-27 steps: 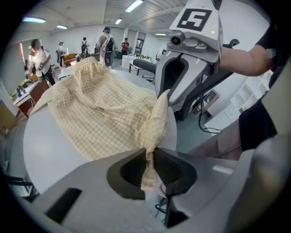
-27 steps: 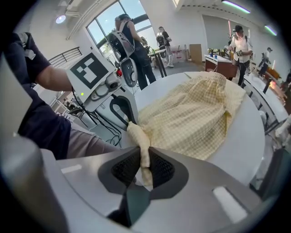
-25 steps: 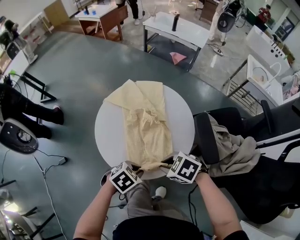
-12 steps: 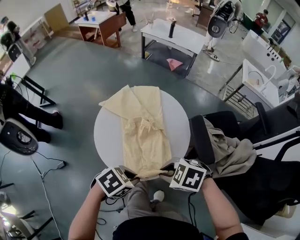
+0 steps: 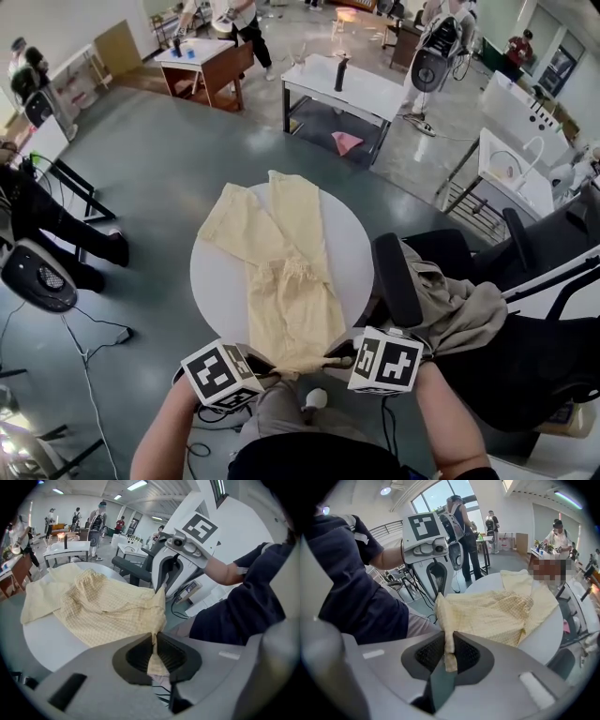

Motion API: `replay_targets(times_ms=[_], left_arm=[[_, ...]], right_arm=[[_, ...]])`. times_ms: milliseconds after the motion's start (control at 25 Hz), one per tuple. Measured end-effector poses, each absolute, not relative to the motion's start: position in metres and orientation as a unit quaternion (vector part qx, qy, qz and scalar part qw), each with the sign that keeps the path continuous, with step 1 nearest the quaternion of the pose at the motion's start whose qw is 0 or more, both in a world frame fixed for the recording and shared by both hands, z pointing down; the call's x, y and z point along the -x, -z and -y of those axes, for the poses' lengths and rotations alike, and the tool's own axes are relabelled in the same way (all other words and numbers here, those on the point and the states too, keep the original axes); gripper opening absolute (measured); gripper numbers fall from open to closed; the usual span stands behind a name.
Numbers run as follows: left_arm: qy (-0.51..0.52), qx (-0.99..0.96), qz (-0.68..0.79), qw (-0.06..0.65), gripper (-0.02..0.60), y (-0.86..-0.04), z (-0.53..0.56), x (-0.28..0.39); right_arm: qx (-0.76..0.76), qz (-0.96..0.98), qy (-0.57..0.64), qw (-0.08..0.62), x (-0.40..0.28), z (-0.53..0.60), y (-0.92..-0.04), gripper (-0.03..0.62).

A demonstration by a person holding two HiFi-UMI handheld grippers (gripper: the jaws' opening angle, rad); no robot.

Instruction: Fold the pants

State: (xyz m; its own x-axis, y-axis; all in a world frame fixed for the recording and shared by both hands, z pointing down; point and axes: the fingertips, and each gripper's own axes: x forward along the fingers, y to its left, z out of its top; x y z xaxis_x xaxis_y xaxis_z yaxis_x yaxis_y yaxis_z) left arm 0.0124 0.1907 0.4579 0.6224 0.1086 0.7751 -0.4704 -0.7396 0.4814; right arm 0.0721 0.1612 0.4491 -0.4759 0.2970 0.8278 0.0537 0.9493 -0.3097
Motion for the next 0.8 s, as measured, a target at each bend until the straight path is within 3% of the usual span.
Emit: replay_targets(times_ms=[520, 800], left_arm=[[-0.417, -0.835, 0.038, 0.357, 0.028, -0.441, -0.228, -0.025], [-0.427, -0.836, 0.058, 0.34, 0.029, -0.434, -0.195, -0.007]], right_arm=[[0.178, 0.834, -0.144, 0.502, -0.083, -0.197, -0.434, 0.051], [0.153, 0.847, -0.116, 0.496, -0.066, -0.164, -0.424, 0.052]])
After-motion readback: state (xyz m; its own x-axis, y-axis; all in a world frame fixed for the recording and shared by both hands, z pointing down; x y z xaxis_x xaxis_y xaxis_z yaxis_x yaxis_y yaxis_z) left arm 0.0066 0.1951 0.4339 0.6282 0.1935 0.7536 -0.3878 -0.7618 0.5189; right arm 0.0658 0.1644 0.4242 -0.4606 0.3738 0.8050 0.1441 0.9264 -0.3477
